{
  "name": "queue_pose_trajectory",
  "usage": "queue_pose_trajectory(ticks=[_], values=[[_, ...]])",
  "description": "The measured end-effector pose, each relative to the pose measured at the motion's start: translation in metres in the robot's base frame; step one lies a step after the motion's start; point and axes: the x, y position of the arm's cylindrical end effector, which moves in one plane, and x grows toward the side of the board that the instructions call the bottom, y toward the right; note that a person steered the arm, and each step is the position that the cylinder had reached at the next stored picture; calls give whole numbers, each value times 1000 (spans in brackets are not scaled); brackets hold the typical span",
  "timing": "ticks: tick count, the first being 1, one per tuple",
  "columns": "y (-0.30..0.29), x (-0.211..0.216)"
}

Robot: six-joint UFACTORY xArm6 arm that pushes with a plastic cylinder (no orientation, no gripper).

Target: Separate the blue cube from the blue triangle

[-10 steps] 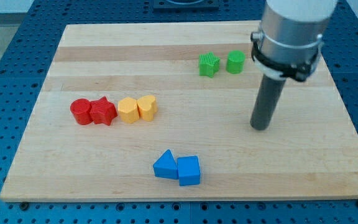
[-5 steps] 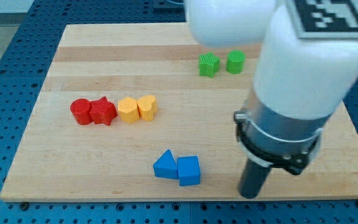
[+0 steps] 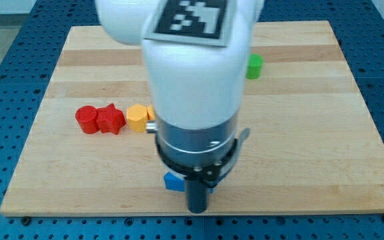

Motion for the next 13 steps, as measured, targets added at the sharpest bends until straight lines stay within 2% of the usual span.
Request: queue_pose_trajectory(ticks=[3, 7, 13], values=[[-6, 0], [16, -25], [16, -127]])
